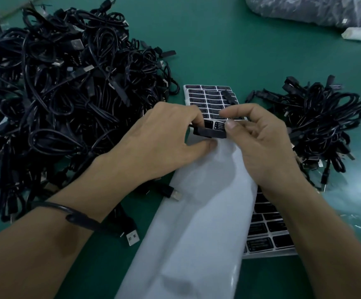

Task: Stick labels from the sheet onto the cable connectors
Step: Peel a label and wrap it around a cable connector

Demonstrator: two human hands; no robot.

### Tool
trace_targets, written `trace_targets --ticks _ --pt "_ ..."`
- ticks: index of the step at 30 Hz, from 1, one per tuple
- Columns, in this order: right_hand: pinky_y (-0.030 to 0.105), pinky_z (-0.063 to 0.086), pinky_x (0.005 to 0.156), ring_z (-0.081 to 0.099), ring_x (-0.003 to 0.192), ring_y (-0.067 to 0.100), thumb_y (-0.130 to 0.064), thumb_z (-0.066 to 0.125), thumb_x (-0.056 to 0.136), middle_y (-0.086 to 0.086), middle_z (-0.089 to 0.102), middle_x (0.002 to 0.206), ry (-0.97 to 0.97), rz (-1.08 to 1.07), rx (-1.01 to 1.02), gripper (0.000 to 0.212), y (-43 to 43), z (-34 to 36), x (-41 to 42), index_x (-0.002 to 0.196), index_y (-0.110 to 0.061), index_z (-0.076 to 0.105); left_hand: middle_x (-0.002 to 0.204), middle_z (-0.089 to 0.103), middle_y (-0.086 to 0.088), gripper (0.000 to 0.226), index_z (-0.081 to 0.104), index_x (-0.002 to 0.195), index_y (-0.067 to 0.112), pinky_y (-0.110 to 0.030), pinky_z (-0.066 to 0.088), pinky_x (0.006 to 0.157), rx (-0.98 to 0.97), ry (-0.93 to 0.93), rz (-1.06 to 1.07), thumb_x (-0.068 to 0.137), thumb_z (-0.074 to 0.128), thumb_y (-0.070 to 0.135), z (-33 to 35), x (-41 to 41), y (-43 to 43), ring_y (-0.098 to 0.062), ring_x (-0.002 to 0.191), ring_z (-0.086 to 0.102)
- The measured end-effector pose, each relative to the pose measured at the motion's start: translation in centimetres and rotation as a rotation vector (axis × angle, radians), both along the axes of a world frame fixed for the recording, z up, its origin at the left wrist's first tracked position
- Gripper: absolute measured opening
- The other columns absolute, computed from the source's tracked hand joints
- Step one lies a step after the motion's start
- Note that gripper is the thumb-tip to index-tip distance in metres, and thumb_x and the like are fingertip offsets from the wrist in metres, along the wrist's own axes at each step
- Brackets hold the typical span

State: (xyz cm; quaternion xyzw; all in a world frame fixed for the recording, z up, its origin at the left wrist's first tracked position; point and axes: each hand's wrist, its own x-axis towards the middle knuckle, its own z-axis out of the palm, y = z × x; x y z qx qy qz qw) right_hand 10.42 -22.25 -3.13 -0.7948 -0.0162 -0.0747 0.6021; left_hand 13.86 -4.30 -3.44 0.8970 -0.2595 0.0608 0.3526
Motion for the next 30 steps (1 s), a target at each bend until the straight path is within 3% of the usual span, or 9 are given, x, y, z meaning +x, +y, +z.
trace_targets --ticks 2,6,9,11,18,20,23,26,30 --pt "0.029 0.039 0.065 0.050 0.068 0.021 -0.008 0.058 0.099 0.029 0.064 0.085 0.003 0.006 0.014 0.029 0.06 -0.02 -0.02 0.090 -0.033 0.068 0.066 0.059 0.010 0.027 0.066 0.085 0.030 -0.036 0.049 0.056 0.026 -0.019 0.007 0.080 0.066 0.056 -0.01 0.03 -0.02 -0.008 0.058 0.054" --pt "0.020 0.042 0.060 0.053 0.068 0.015 -0.008 0.059 0.098 0.016 0.067 0.079 -0.004 -0.006 0.003 0.029 -0.01 -0.07 0.04 0.089 -0.034 0.067 0.068 0.057 0.012 0.026 0.064 0.086 0.028 -0.038 0.054 0.065 0.024 -0.024 0.003 0.082 0.065 0.054 0.05 -0.02 -0.11 -0.007 0.064 0.056" --pt "0.020 0.041 0.057 0.051 0.063 0.013 -0.007 0.059 0.099 0.012 0.063 0.066 0.005 -0.009 0.005 0.029 0.08 -0.11 0.06 0.088 -0.032 0.067 0.070 0.057 0.013 0.014 0.061 0.086 0.028 -0.036 0.047 0.059 0.029 -0.057 -0.024 0.088 0.069 0.039 0.20 0.02 0.00 -0.007 0.066 0.054" --pt "0.023 0.040 0.059 0.050 0.065 0.018 -0.006 0.058 0.099 0.020 0.064 0.071 0.006 -0.012 0.012 0.029 0.07 -0.09 0.07 0.087 -0.031 0.068 0.071 0.058 0.012 0.009 0.064 0.086 0.028 -0.043 0.052 0.063 0.037 -0.059 -0.021 0.089 0.071 0.032 0.19 0.09 0.09 -0.010 0.068 0.056" --pt "0.026 0.045 0.060 0.053 0.063 0.021 -0.003 0.056 0.099 0.023 0.064 0.072 0.021 -0.003 0.021 0.030 0.24 0.10 0.03 0.089 -0.029 0.068 0.068 0.061 0.011 0.024 0.071 0.087 0.024 -0.044 0.057 0.067 0.000 -0.034 0.003 0.085 0.074 0.048 0.28 0.04 -0.26 -0.011 0.065 0.059" --pt "0.029 0.045 0.063 0.054 0.065 0.022 -0.004 0.057 0.099 0.025 0.065 0.076 0.026 -0.009 0.017 0.029 0.39 0.13 0.00 0.088 -0.029 0.068 0.063 0.057 0.011 0.021 0.071 0.087 0.027 -0.037 0.052 0.060 0.009 -0.021 0.017 0.084 0.073 0.047 0.22 0.08 -0.25 -0.007 0.059 0.055" --pt "0.031 0.045 0.062 0.053 0.063 0.024 -0.011 0.062 0.097 0.028 0.066 0.075 0.050 0.004 0.030 0.021 0.39 0.14 -0.12 0.089 -0.029 0.069 0.049 0.043 0.012 0.015 0.069 0.085 0.033 -0.027 0.029 0.049 0.059 -0.019 0.041 0.083 0.072 0.048 0.16 -0.01 -0.35 -0.004 0.048 0.045" --pt "0.037 0.052 0.068 0.066 0.072 0.033 -0.013 0.072 0.090 0.023 0.072 0.083 0.071 0.028 0.033 0.014 0.41 0.17 -0.16 0.091 -0.027 0.071 0.050 0.043 0.014 0.015 0.071 0.089 0.034 -0.025 0.025 0.049 0.103 -0.014 0.039 0.083 0.072 0.048 0.23 -0.04 -0.35 -0.002 0.049 0.042" --pt "0.023 0.054 0.074 0.071 0.084 0.011 -0.006 0.073 0.087 -0.003 0.076 0.085 0.058 0.026 0.016 0.019 0.41 0.21 0.08 0.082 -0.024 0.071 0.058 0.054 0.030 0.010 0.070 0.090 0.038 -0.018 0.023 0.050 0.111 -0.032 0.011 0.084 0.073 0.045 0.44 -0.19 -0.34 0.010 0.057 0.048"
